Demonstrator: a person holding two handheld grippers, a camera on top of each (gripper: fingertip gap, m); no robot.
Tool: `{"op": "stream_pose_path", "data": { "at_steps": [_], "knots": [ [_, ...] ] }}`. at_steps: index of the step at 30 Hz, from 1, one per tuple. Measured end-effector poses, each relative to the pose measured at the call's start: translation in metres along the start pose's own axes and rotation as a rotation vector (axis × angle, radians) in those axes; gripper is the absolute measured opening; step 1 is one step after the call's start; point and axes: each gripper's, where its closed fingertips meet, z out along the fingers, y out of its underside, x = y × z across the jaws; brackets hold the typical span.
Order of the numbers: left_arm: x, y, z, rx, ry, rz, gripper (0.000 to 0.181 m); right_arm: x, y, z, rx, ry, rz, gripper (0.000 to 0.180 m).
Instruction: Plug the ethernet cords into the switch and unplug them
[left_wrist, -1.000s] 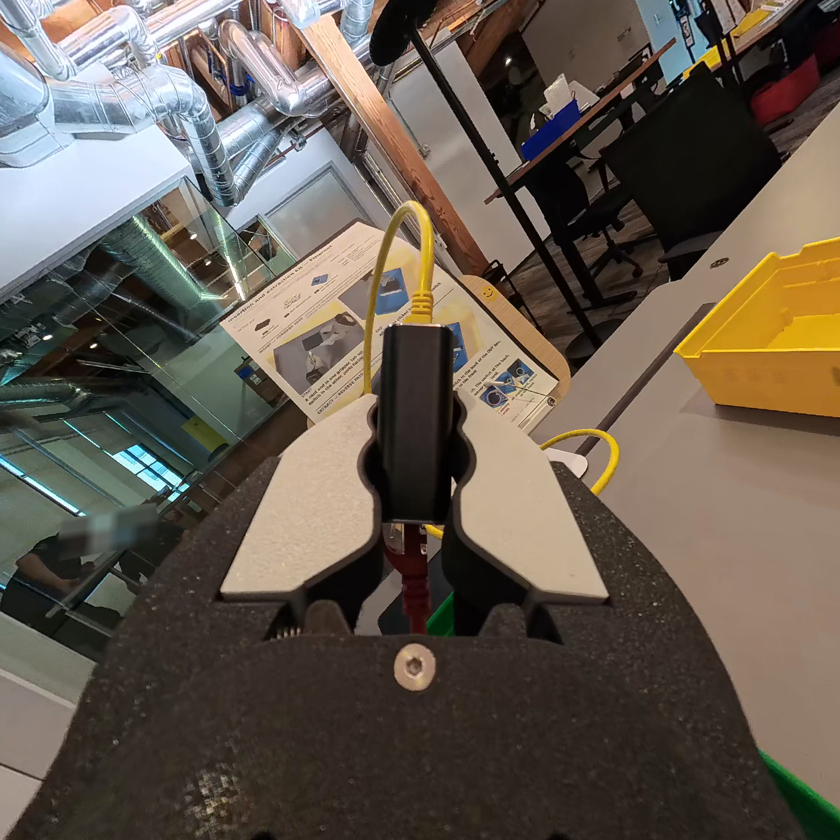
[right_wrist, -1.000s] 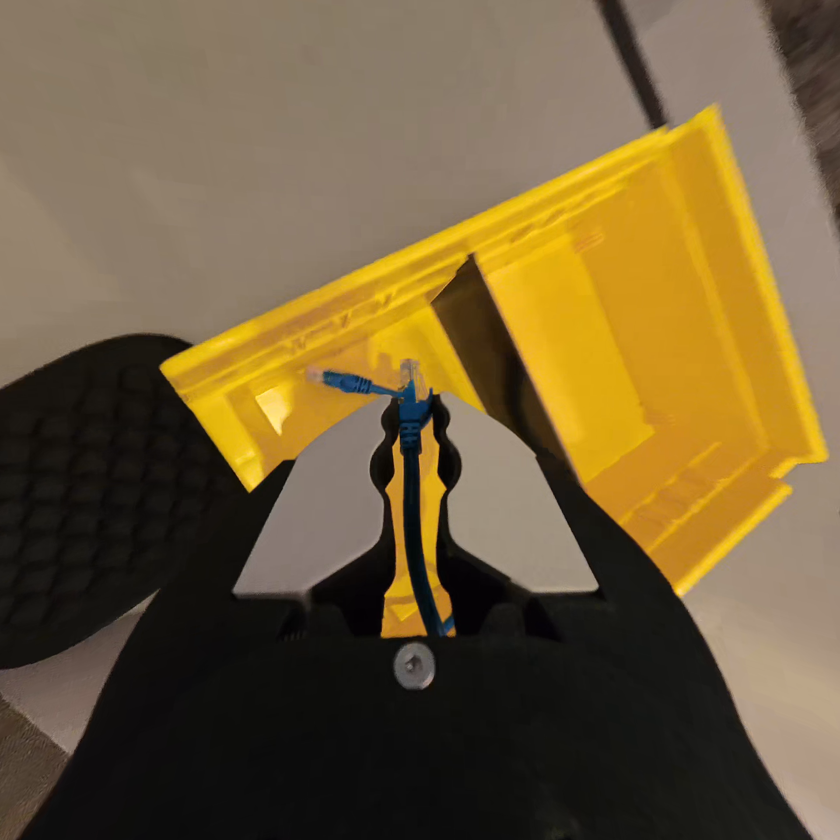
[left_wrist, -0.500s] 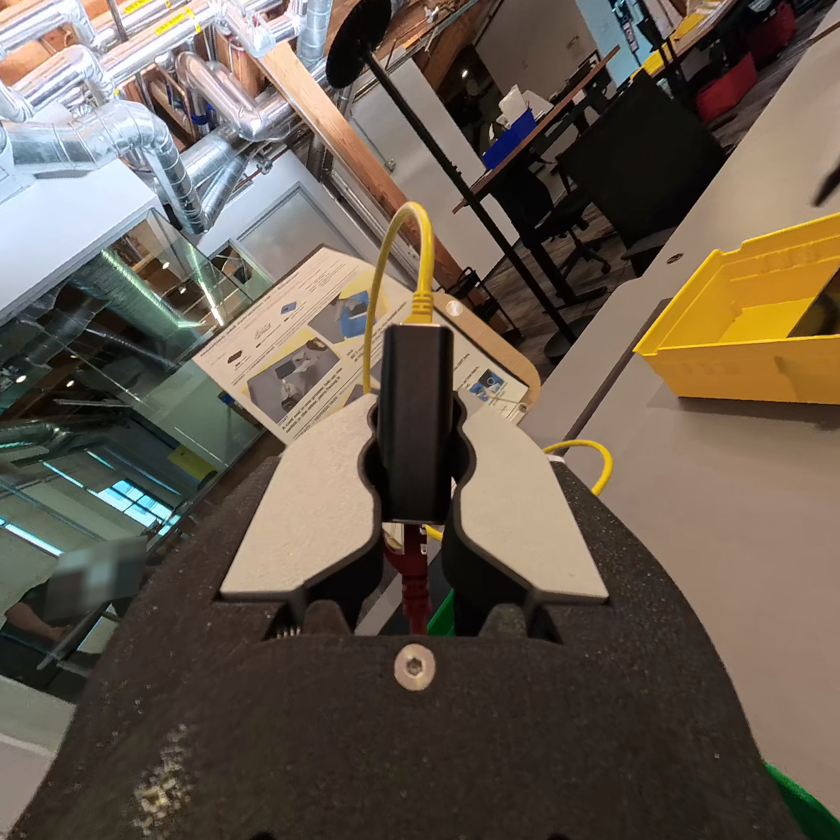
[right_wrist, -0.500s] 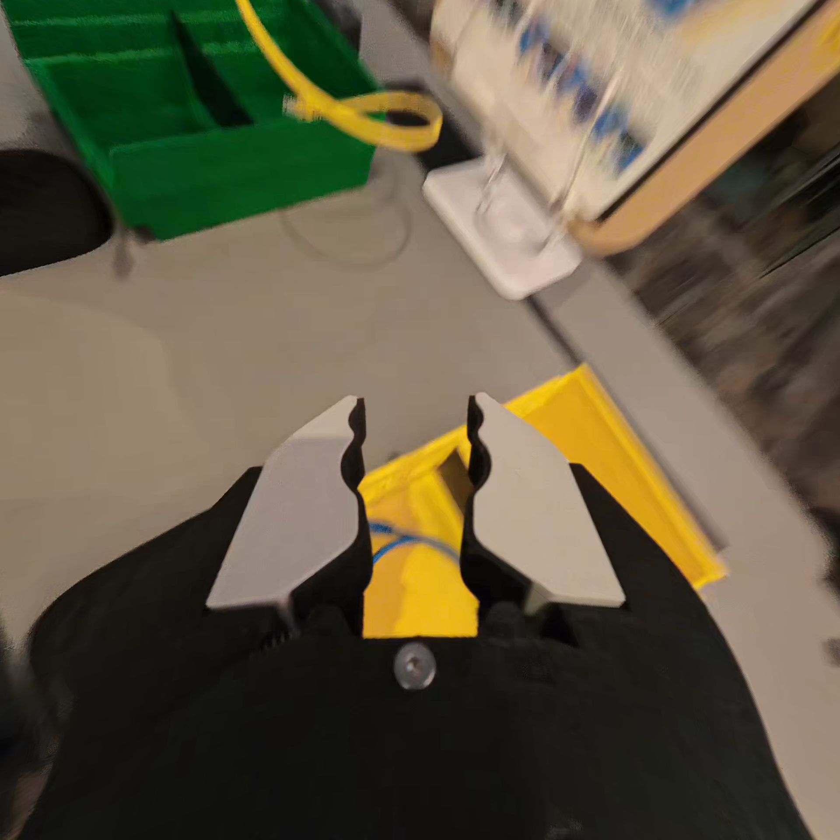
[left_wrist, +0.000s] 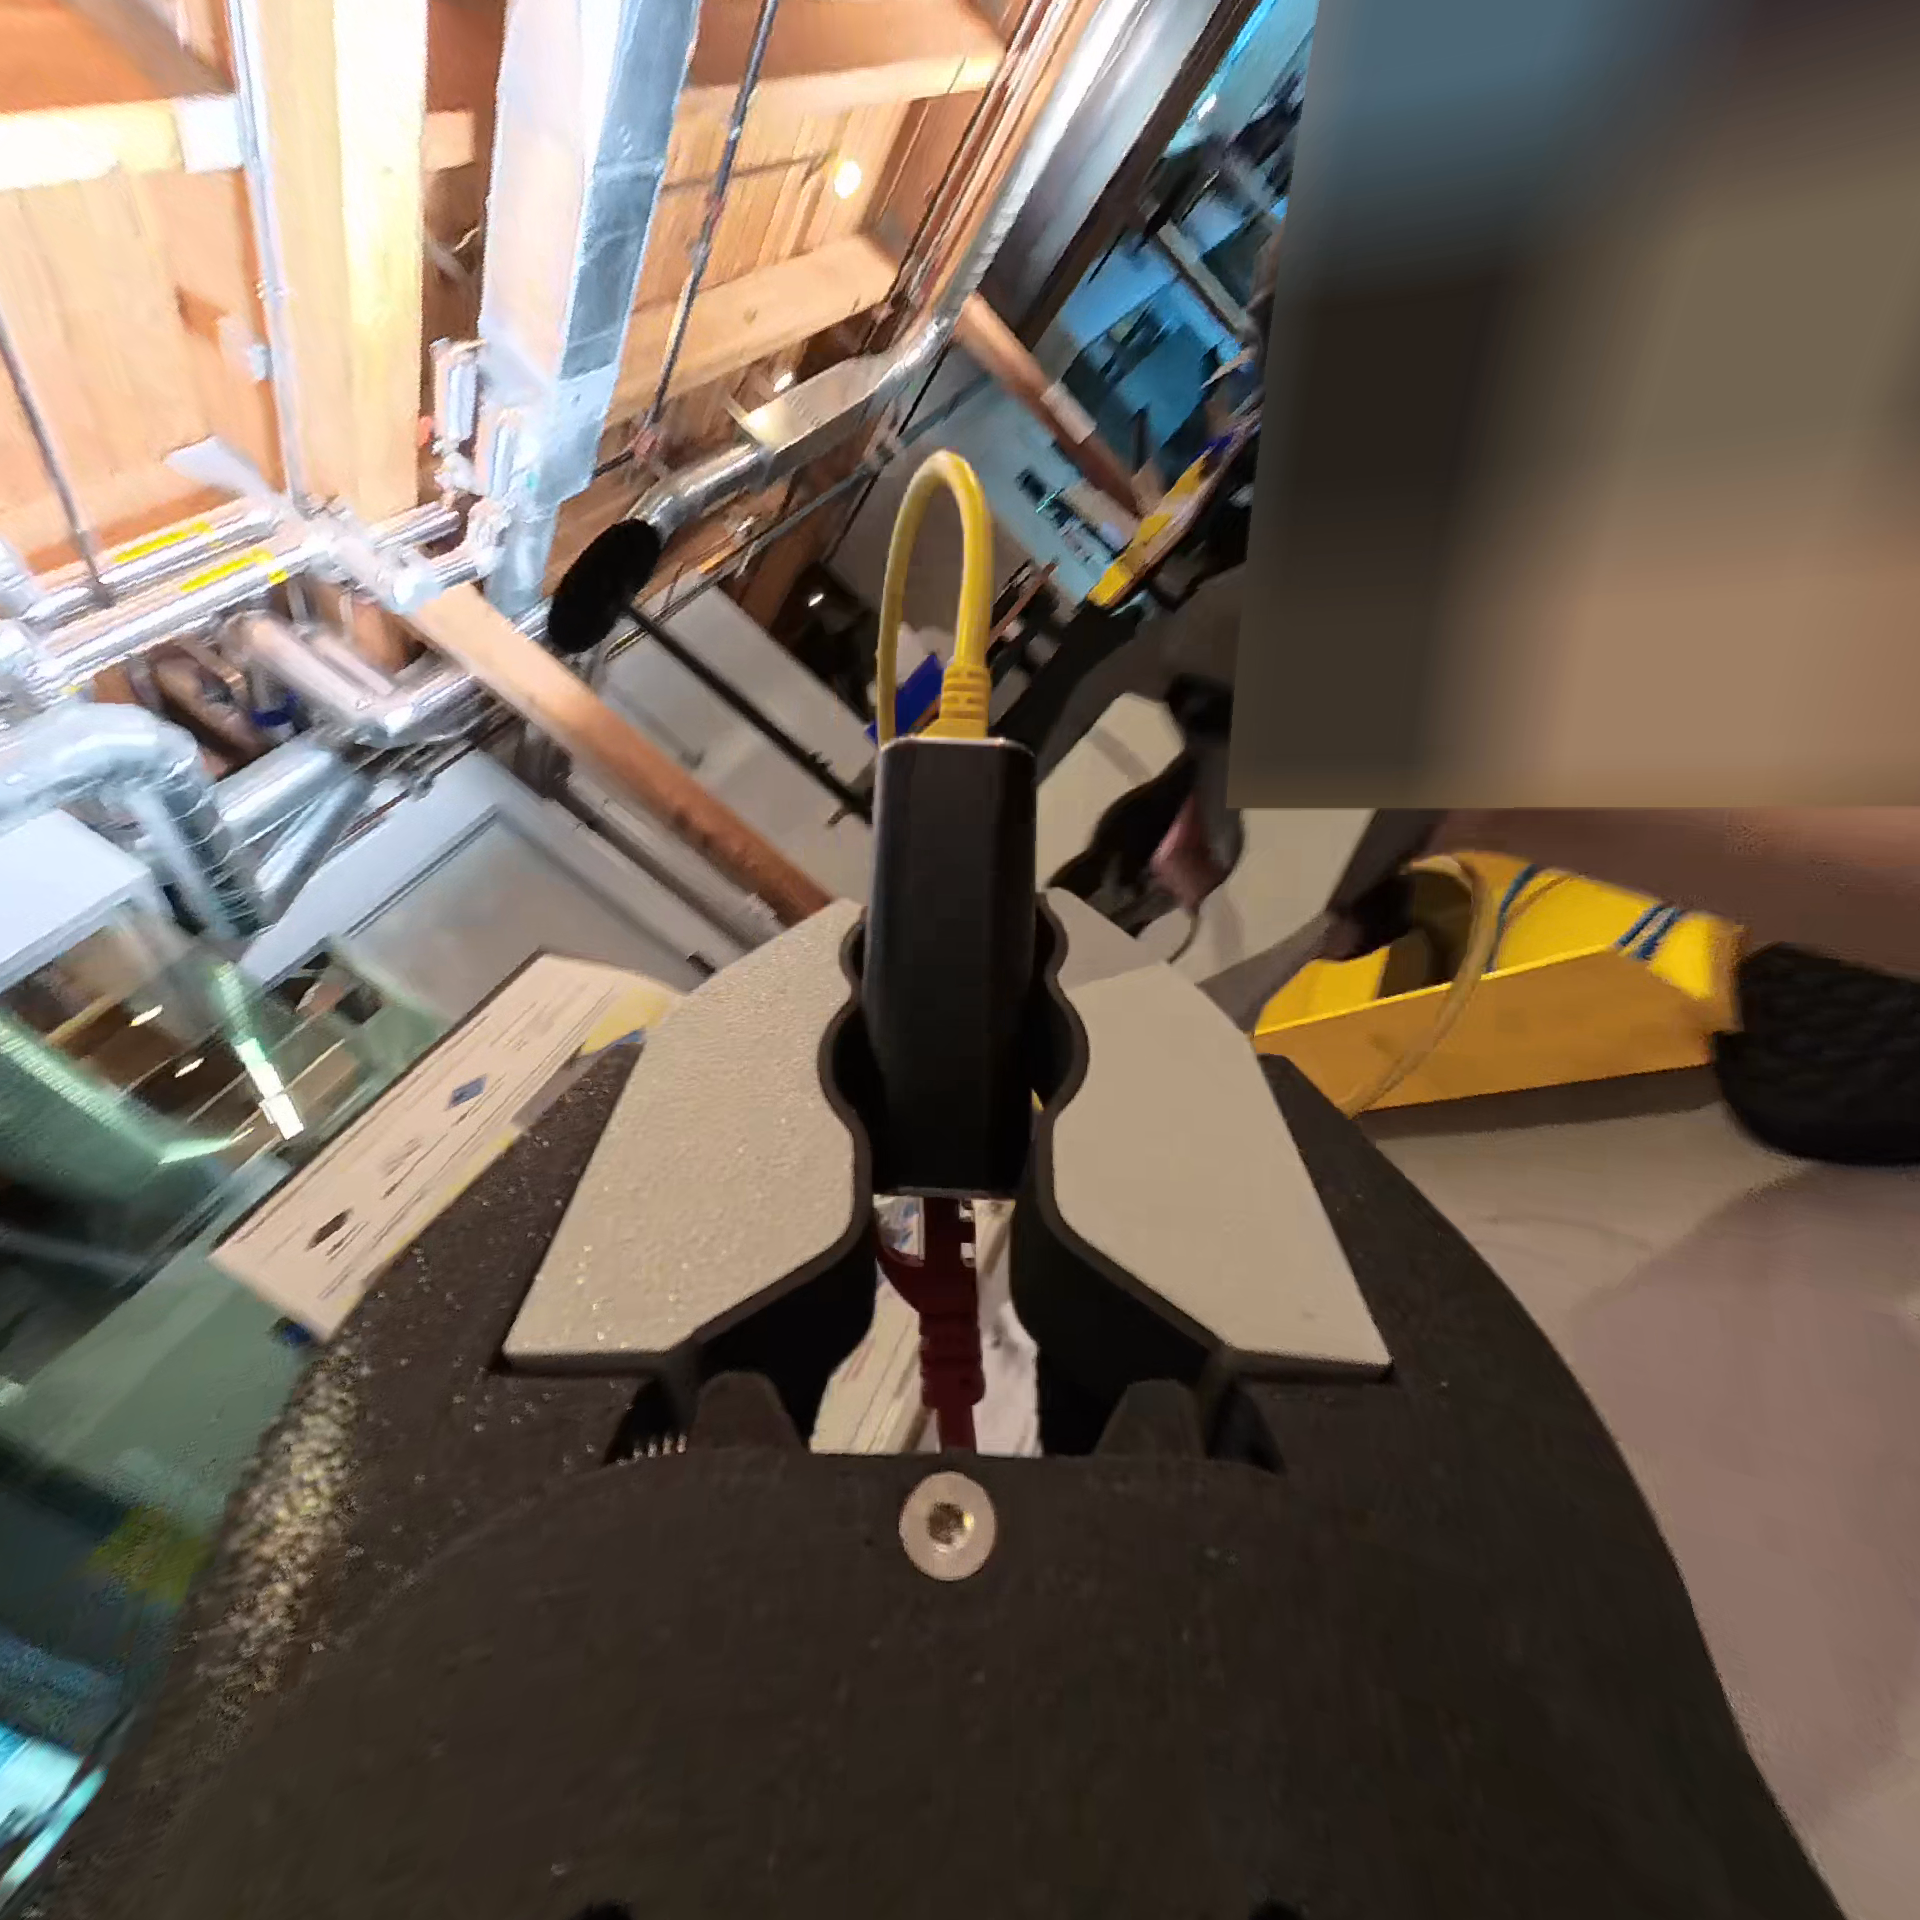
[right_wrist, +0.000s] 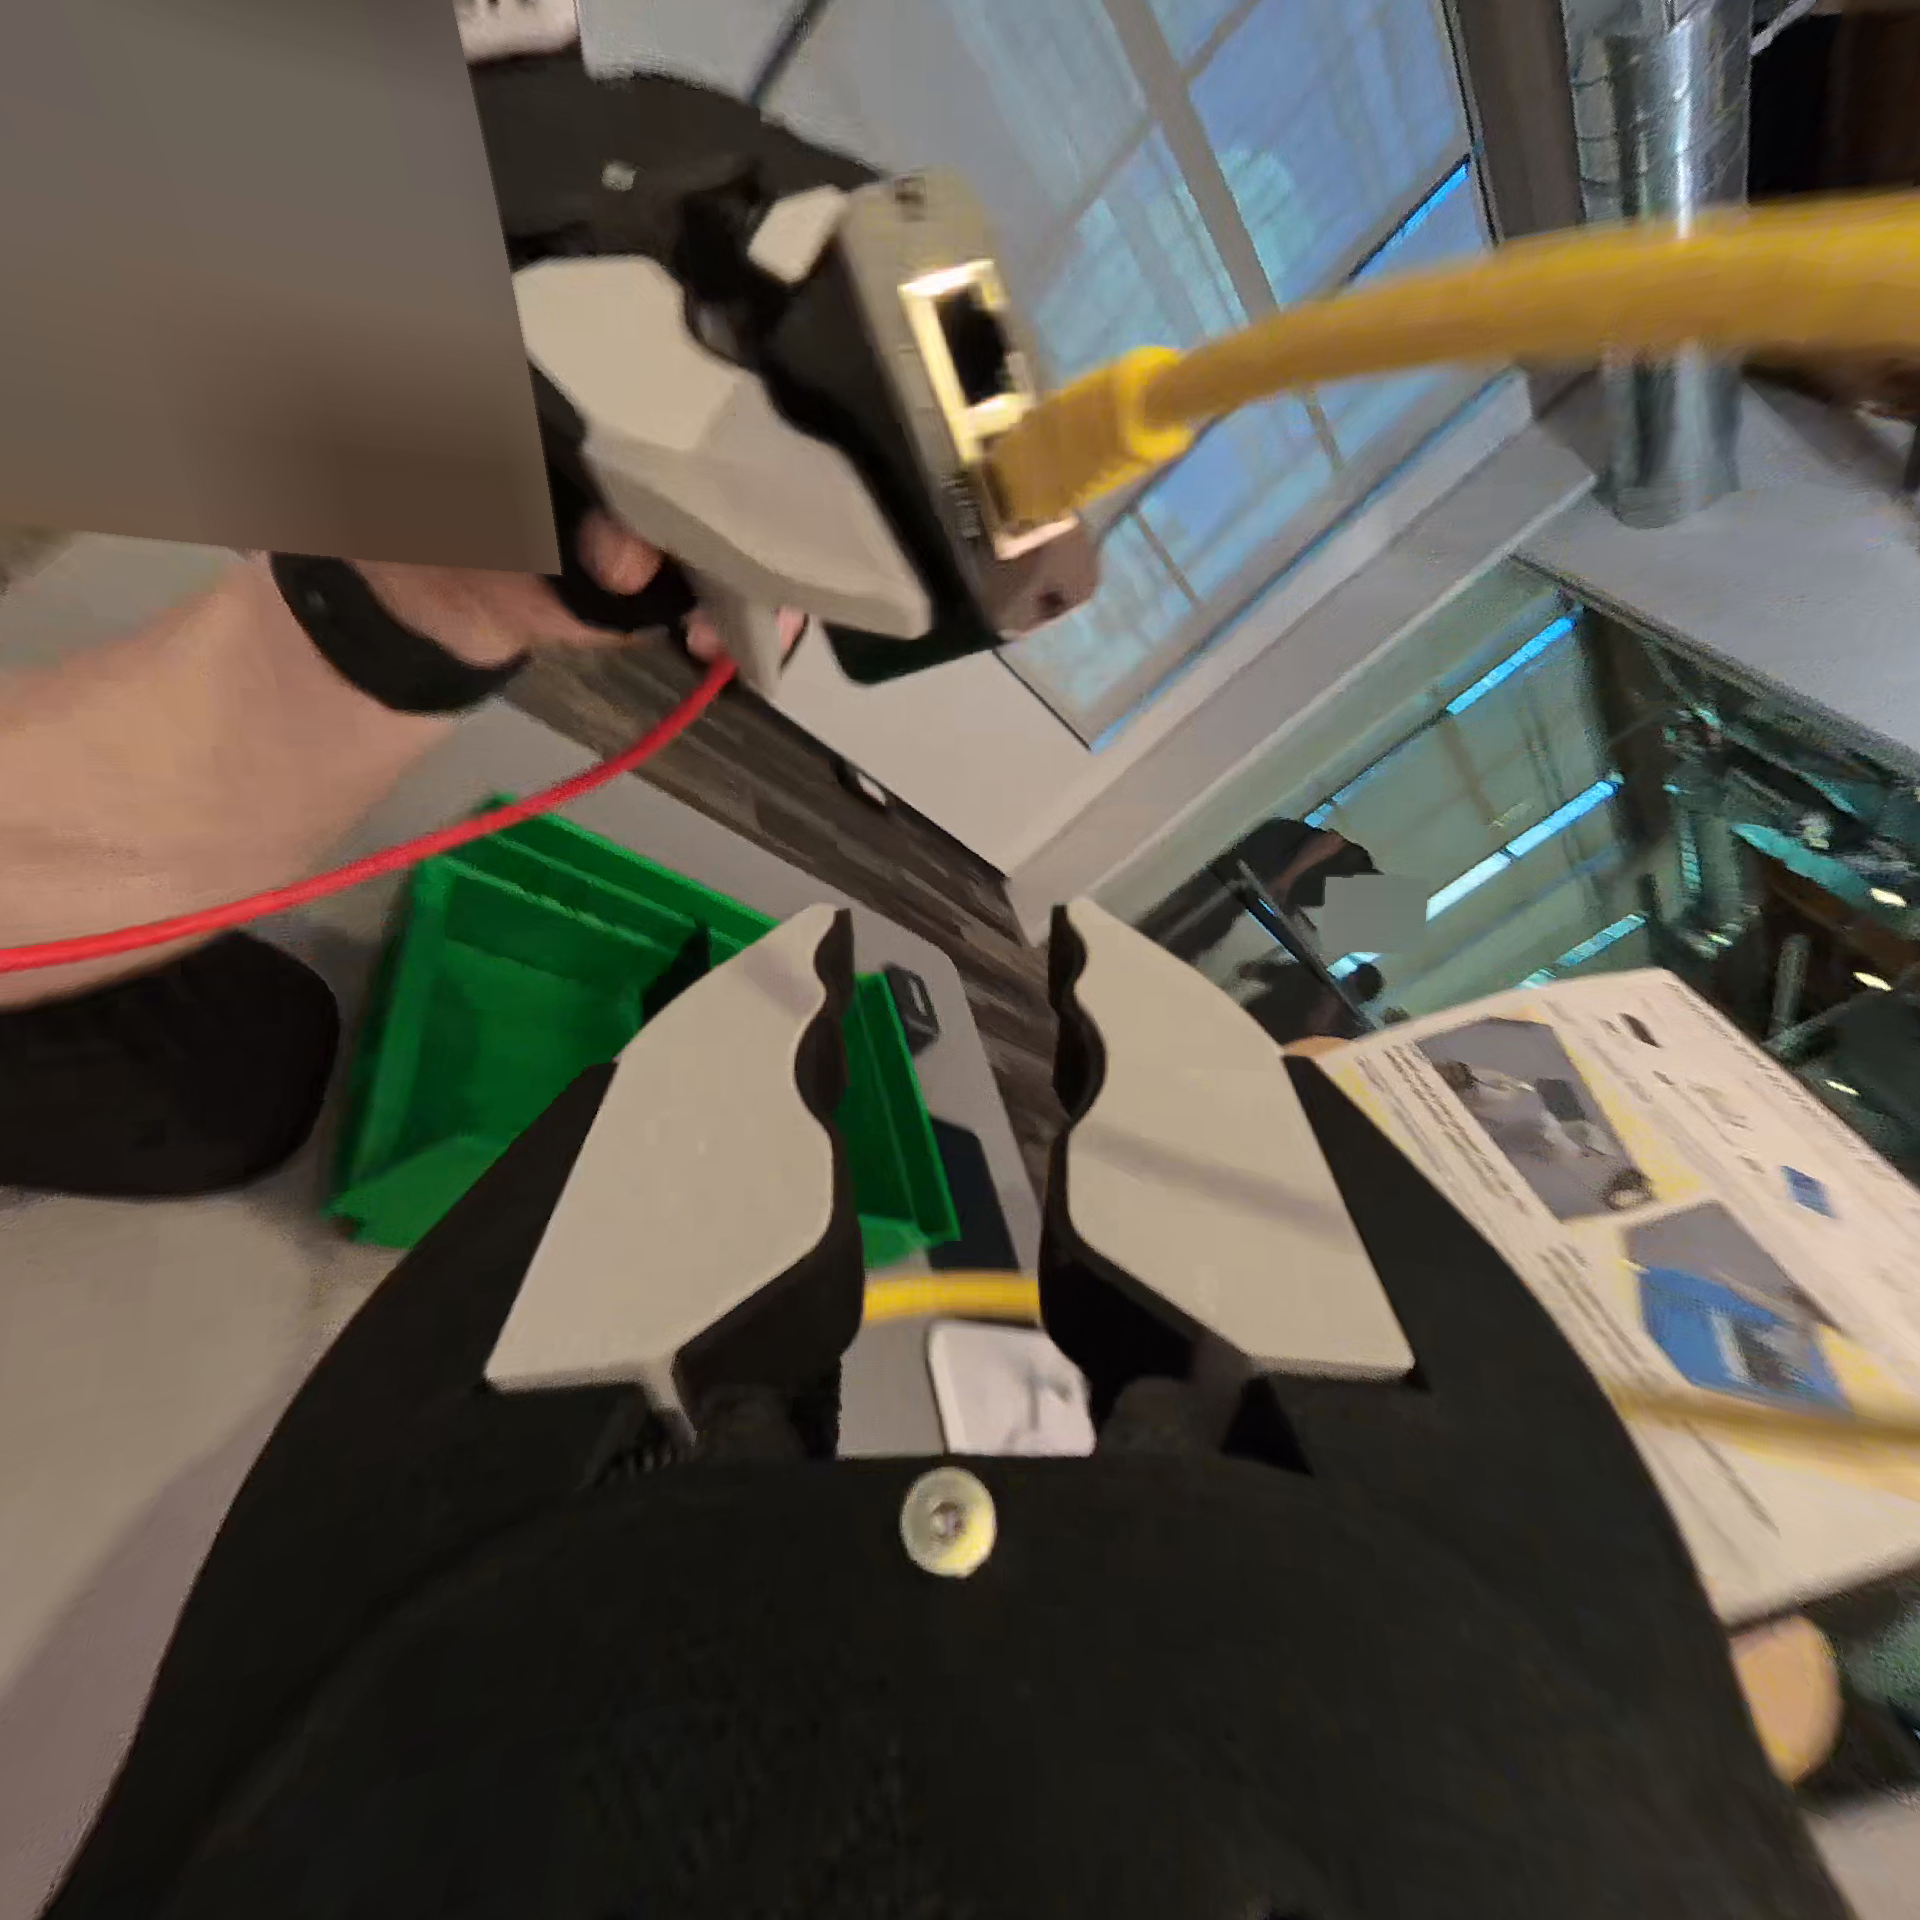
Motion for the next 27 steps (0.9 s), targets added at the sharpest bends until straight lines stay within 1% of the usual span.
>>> {"op": "stream_pose_path", "data": {
  "at_steps": [2, 3, 5, 7, 9, 13, 14, 16, 19, 22, 25, 27],
  "knots": [
    [0.012, -0.005, 0.003, 0.024, 0.064, -0.011, 0.026, -0.003, -0.011, -0.005, 0.114, -0.065, 0.07, 0.042],
    [0.014, -0.005, 0.005, 0.02, 0.07, -0.009, 0.026, -0.005, -0.019, -0.011, 0.182, -0.097, 0.093, 0.042],
    [0.017, 0.0, 0.011, 0.004, 0.075, -0.004, 0.026, -0.003, -0.033, -0.027, 0.293, -0.11, 0.122, 0.042],
    [0.023, 0.005, 0.019, -0.008, 0.106, -0.009, 0.026, 0.001, -0.04, -0.041, 0.353, -0.085, 0.132, 0.036],
    [0.03, 0.009, 0.028, -0.015, 0.127, 0.001, 0.026, 0.005, -0.036, -0.048, 0.328, -0.049, 0.105, 0.034],
    [0.048, 0.018, 0.047, -0.045, 0.173, 0.03, 0.026, 0.001, -0.032, -0.059, 0.307, -0.084, 0.096, 0.034],
    [0.053, 0.019, 0.051, -0.046, 0.185, 0.034, 0.026, 0.005, -0.029, -0.062, 0.304, -0.064, 0.092, 0.022],
    [0.056, 0.023, 0.057, -0.055, 0.185, 0.032, 0.026, 0.005, -0.023, -0.066, 0.29, -0.086, 0.103, 0.015],
    [0.053, 0.035, 0.064, -0.11, 0.143, 0.049, 0.026, 0.009, -0.013, -0.064, 0.227, -0.084, 0.133, 0.014],
    [0.049, 0.052, 0.069, -0.214, 0.075, 0.145, 0.031, 0.011, 0.002, -0.057, 0.13, -0.041, 0.074, 0.014],
    [0.05, 0.066, 0.072, -0.29, 0.064, 0.179, 0.029, 0.009, 0.013, -0.052, 0.064, -0.035, 0.04, 0.014],
    [0.051, 0.071, 0.073, -0.302, 0.08, 0.176, 0.027, 0.009, 0.019, -0.052, 0.041, -0.038, 0.031, 0.014]
  ]
}}
